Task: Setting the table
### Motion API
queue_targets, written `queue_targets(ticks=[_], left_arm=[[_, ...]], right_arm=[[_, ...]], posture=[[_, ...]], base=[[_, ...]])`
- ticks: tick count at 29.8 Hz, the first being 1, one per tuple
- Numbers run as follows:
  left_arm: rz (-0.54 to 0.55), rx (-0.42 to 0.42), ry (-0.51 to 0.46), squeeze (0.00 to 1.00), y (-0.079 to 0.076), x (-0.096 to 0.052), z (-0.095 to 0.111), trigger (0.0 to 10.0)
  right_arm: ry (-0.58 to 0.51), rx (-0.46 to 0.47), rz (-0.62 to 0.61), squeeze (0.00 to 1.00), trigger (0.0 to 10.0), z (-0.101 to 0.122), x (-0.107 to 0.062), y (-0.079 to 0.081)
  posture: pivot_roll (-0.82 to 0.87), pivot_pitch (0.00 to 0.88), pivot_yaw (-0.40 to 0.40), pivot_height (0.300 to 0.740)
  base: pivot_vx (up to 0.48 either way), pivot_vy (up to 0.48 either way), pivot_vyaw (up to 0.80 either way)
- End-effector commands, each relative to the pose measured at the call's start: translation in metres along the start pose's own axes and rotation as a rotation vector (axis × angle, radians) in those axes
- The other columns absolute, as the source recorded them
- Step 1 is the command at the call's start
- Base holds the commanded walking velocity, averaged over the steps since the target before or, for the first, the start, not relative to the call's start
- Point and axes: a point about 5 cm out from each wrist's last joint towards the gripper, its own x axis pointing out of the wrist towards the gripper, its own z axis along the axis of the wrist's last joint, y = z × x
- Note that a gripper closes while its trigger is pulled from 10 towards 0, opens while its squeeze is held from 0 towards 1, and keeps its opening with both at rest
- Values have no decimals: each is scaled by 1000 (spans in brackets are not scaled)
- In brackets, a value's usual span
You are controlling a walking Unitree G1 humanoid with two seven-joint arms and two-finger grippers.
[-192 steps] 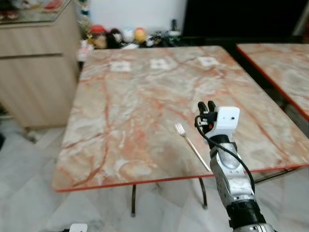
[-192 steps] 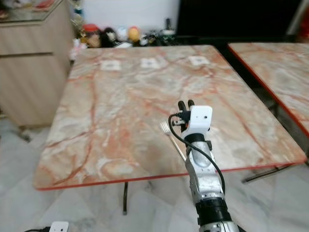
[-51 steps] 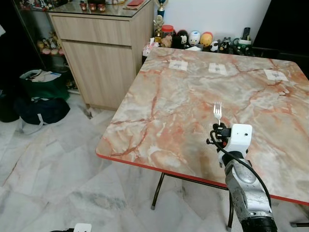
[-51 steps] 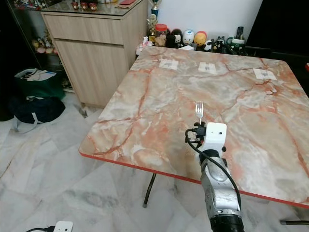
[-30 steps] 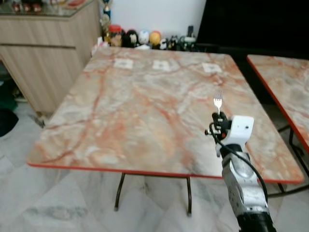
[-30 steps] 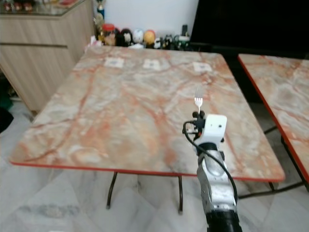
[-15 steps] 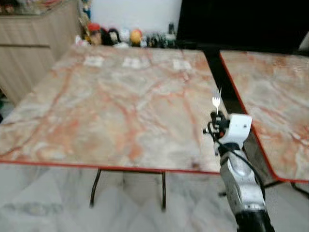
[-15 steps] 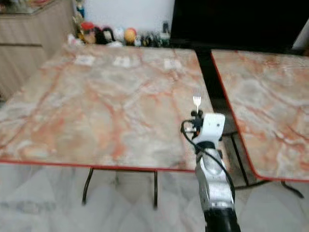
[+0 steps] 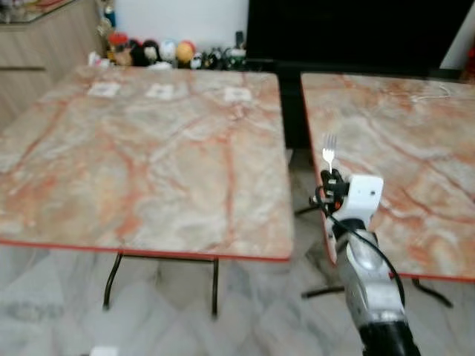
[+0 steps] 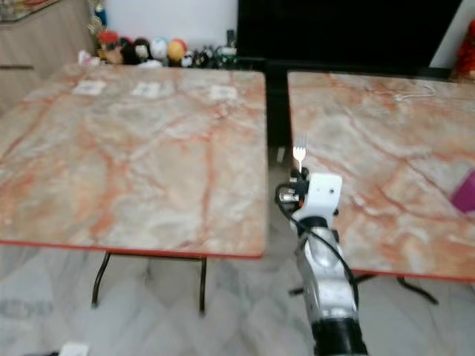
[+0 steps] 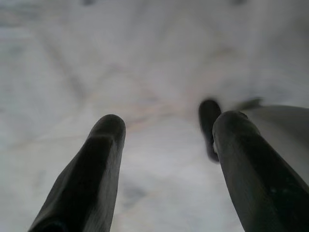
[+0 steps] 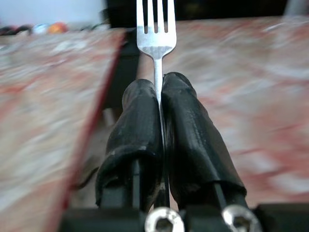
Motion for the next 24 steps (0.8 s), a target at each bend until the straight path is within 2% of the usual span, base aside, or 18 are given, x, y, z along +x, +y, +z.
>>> queue_targets(ticks=[1, 8, 13, 18, 22, 24], left_arm=[[23, 13, 30, 0, 6, -2, -9, 10000], [25, 14, 40, 0, 8, -6, -23, 10000], [38, 12, 51, 0, 23, -13, -38, 10000], [42, 22, 42, 0, 29, -12, -33, 10000], [41, 32, 33, 0, 29, -11, -28, 10000], [34, 44, 26, 0, 24, -9, -23, 10000]], right_arm=[[-28, 12, 13, 0, 10000, 6, 2, 7], [-40, 9, 4, 0, 10000, 8, 3, 6], [-43, 3, -5, 0, 10000, 8, 3, 4], [-46, -7, -25, 0, 10000, 9, 3, 2], [-110, 0, -58, 0, 10000, 19, 3, -2], [-164, 3, -89, 0, 10000, 29, 2, -8]], posture=[[-80, 31, -7, 740], [-81, 30, -2, 740], [-85, 19, 3, 740], [-88, 7, 11, 740], [-90, 0, 16, 740], [-95, 0, 21, 740]], base=[[0, -480, 0], [0, -480, 0], [0, -480, 0], [0, -480, 0], [0, -480, 0], [0, -480, 0]])
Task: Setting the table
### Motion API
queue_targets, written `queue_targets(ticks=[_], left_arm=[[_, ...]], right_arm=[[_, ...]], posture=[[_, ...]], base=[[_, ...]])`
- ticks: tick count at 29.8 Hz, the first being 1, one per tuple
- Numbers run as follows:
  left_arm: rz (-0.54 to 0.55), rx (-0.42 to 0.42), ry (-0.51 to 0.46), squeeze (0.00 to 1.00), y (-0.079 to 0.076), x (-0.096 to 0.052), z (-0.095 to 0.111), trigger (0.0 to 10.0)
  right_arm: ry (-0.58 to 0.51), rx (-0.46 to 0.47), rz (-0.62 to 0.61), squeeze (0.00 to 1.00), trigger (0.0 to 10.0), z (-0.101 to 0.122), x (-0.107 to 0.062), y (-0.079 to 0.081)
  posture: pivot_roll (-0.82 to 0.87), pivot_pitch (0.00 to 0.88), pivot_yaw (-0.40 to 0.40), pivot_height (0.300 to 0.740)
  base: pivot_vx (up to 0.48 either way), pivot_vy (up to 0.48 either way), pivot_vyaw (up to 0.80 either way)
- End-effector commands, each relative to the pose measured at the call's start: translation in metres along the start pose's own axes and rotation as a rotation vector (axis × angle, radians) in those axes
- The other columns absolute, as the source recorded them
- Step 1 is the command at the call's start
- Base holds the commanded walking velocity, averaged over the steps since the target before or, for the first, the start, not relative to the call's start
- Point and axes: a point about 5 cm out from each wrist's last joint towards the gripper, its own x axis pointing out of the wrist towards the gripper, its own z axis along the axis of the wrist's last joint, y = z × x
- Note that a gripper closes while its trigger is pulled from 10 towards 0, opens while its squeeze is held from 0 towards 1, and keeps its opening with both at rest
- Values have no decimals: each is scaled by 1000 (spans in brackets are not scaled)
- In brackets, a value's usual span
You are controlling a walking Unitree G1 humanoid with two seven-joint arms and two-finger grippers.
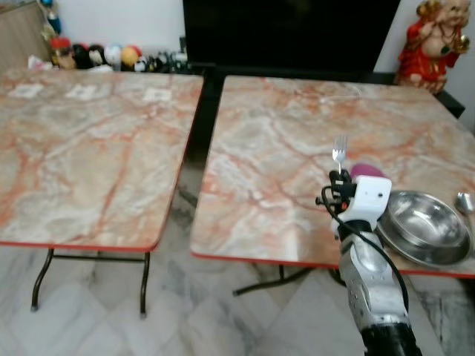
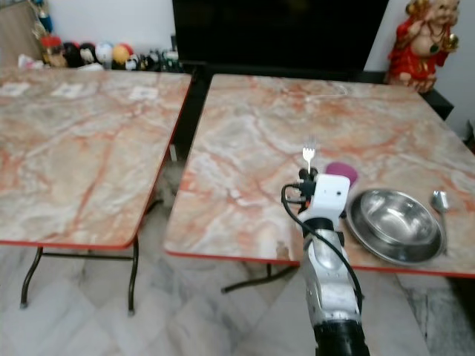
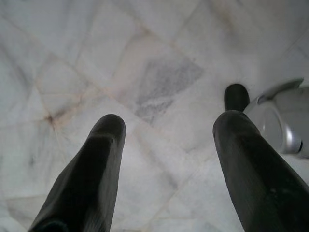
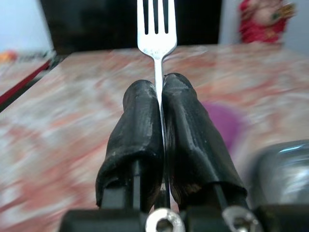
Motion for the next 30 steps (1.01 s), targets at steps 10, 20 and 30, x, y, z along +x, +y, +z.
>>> queue_targets(ticks=[10, 20, 30], left_arm=[[-49, 37, -6, 0, -29, 4, 9, 10000], [-34, 30, 12, 0, -25, 2, 3, 10000], [-29, -1, -10, 0, -24, 6, 18, 10000]], right_arm=[[-77, -33, -107, 0, 10000, 16, 3, -27], [6, -51, -155, 0, 10000, 8, 8, -39], [27, -34, -124, 0, 10000, 6, 12, -29]], posture=[[-100, 0, 24, 740], [-99, 0, 15, 740], [-89, 19, 8, 740]], base=[[0, -480, 0], [0, -225, 0], [0, 0, 0]])
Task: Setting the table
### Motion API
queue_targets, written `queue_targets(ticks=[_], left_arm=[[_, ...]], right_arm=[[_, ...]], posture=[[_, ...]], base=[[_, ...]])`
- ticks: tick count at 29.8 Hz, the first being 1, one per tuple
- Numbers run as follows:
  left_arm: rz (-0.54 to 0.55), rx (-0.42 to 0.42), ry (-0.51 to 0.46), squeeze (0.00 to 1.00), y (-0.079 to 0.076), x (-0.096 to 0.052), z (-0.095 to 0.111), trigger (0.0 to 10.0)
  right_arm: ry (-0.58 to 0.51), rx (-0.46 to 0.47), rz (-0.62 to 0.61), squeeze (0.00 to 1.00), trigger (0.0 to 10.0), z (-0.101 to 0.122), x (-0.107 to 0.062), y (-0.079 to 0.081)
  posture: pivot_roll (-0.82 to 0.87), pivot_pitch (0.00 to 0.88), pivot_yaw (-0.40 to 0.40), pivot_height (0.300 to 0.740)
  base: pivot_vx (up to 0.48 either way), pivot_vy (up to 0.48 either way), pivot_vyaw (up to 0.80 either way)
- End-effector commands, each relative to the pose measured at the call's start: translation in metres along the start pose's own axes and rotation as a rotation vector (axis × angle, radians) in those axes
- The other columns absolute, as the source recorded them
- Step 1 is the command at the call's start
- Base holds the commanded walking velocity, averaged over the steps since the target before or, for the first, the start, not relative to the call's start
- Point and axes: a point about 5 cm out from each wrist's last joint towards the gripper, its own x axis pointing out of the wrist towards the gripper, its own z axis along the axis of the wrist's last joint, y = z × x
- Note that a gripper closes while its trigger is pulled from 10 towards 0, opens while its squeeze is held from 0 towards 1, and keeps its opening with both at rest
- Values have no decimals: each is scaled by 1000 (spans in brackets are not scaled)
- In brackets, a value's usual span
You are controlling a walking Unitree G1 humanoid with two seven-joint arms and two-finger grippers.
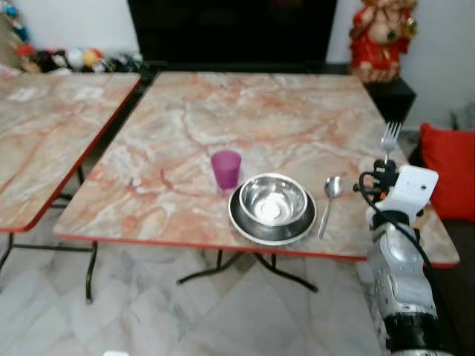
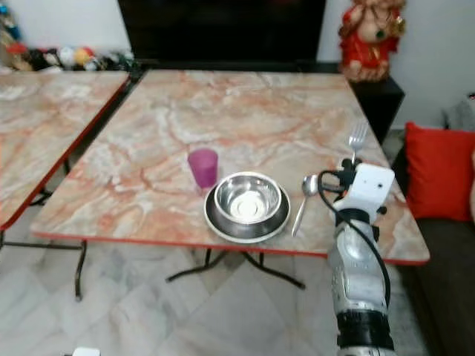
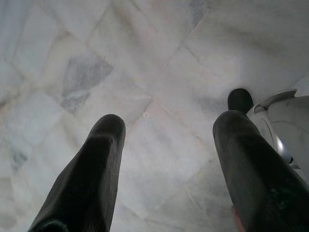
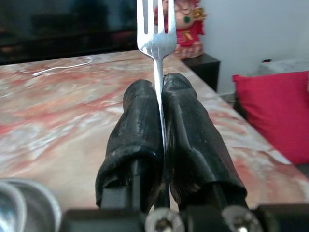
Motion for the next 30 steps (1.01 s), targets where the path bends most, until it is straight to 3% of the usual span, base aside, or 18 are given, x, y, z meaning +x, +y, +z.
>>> queue_targets(ticks=[1, 7, 12, 16, 21, 30], left_arm=[[4, -16, 0, 0, -1, 2, 5, 10000], [-1, -39, -6, 0, -8, 3, 11, 10000], [17, -31, 4, 0, 5, 1, 5, 10000], [21, -38, -3, 0, 10, 0, 4, 10000], [12, -42, -18, 0, 4, 2, 7, 10000], [-7, -42, -14, 0, -8, 2, 6, 10000]], right_arm=[[4, 14, 28, 0, 10000, 2, 2, 10], [12, 22, 26, 0, 10000, 1, 3, 11], [34, 28, 21, 0, 10000, -1, 4, 11], [33, 27, 23, 0, 10000, -1, 4, 11], [37, 29, 23, 0, 10000, -1, 4, 13], [37, 28, 26, 0, 10000, -3, 4, 13]], posture=[[-87, 21, 6, 740], [-85, 22, 3, 740], [-86, 25, 2, 740], [-84, 26, 3, 740], [-82, 26, 6, 740], [-82, 27, 9, 740]], base=[[0, 0, 0], [0, 189, 0], [0, 439, -580], [0, 0, -800], [0, 0, -800], [30, 0, 0]])
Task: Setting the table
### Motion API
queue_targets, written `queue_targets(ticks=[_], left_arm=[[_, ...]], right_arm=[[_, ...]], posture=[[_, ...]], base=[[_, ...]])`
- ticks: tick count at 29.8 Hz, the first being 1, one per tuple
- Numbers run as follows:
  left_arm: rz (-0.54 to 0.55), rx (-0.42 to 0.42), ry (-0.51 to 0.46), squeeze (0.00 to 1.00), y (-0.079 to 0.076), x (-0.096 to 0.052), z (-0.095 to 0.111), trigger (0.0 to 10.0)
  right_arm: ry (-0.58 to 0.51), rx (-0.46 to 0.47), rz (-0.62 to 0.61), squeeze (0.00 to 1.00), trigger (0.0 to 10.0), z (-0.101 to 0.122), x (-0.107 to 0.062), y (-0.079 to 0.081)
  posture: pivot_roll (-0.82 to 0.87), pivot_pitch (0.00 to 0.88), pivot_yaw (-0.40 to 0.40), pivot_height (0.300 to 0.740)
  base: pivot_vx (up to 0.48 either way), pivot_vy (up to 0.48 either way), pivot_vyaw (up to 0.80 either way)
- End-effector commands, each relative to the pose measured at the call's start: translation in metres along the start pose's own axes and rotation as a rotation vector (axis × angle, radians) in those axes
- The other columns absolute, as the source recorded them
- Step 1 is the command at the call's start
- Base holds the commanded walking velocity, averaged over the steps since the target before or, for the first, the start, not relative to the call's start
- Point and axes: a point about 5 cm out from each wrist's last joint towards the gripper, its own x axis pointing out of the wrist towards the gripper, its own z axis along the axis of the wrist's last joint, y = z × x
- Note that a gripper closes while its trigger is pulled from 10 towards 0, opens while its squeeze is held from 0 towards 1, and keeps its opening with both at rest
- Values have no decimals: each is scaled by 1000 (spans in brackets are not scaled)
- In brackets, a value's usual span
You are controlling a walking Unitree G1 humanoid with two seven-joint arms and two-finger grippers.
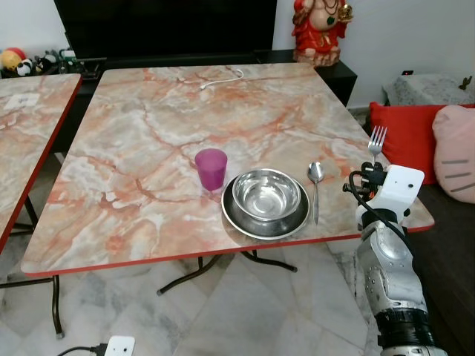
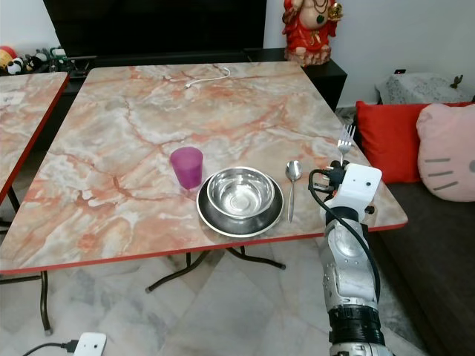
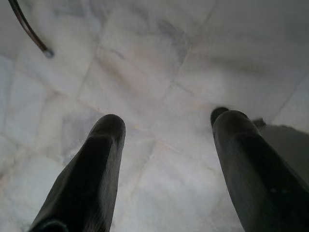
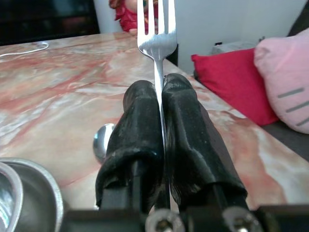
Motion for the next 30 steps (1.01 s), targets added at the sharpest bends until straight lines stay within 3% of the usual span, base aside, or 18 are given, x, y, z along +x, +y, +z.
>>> queue_targets(ticks=[1, 17, 30], left_arm=[[6, 0, 34, 0, 0, -2, -9, 10000], [9, 5, 45, 0, 8, -2, -9, 10000], [6, 11, 47, 0, 6, -2, -9, 10000]], right_arm=[[-1, 4, 2, 0, 10000, 1, 1, 1], [6, 4, 9, 0, 10000, 0, 2, 2], [-1, 18, -24, 0, 10000, 7, 3, -6]], posture=[[-82, 27, 9, 740], [-83, 29, 11, 740], [-91, 32, 10, 740]], base=[[285, 0, 0], [330, 0, 0], [0, 0, 0]])
